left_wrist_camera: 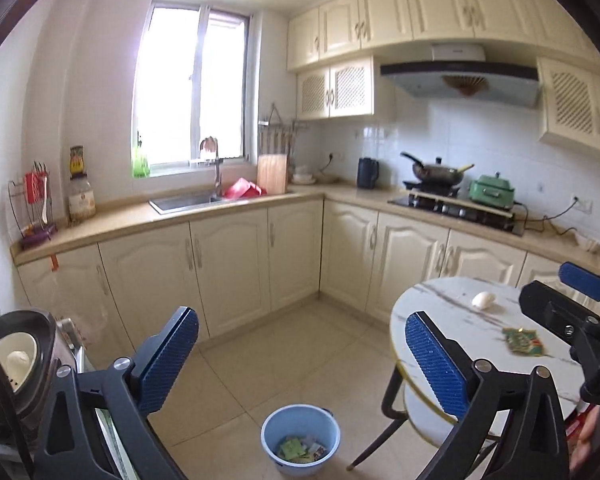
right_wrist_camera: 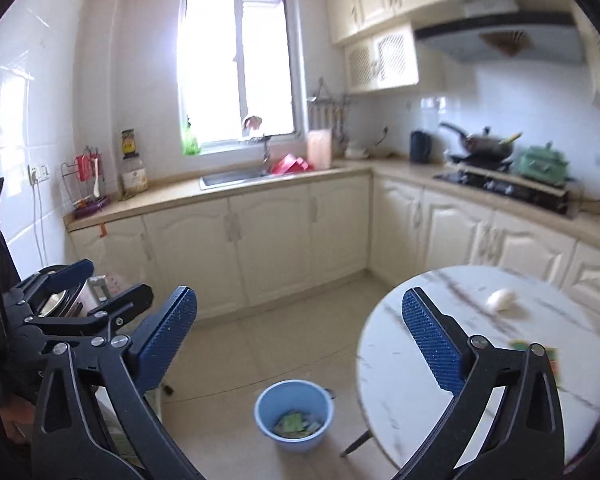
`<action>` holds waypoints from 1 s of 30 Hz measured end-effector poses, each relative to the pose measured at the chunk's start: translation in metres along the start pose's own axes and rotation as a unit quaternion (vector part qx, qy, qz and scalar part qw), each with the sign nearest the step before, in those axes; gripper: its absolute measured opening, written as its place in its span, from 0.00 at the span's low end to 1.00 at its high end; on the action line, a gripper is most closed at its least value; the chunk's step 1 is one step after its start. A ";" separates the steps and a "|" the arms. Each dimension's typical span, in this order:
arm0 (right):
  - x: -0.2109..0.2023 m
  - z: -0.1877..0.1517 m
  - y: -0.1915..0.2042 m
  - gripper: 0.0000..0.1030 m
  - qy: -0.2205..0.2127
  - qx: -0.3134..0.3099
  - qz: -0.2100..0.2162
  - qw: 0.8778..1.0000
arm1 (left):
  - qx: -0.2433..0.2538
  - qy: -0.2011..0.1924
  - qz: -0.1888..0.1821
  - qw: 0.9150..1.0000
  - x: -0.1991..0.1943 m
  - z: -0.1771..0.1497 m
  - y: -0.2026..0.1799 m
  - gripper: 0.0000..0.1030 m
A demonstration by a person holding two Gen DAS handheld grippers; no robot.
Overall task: Collect trash
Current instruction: 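Move both tools back toward the round table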
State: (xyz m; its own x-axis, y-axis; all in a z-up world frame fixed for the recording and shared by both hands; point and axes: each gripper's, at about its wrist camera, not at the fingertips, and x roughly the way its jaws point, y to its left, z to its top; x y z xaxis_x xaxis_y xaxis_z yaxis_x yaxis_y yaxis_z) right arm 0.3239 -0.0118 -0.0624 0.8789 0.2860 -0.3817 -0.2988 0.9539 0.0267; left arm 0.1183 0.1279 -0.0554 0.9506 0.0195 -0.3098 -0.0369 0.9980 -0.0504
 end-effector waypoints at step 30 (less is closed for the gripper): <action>-0.178 0.007 -0.029 1.00 -0.097 0.011 -0.103 0.990 | 0.017 -0.094 -0.048 0.994 -0.192 -0.113 0.009 0.99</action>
State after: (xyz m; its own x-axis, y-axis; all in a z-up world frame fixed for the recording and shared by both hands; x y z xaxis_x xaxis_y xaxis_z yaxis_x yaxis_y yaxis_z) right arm 0.1787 -0.0897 0.0113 0.9759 0.0950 -0.1966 -0.0992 0.9950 -0.0116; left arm -0.0990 0.1266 -0.1035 0.9901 -0.0675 -0.1228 0.0633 0.9973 -0.0379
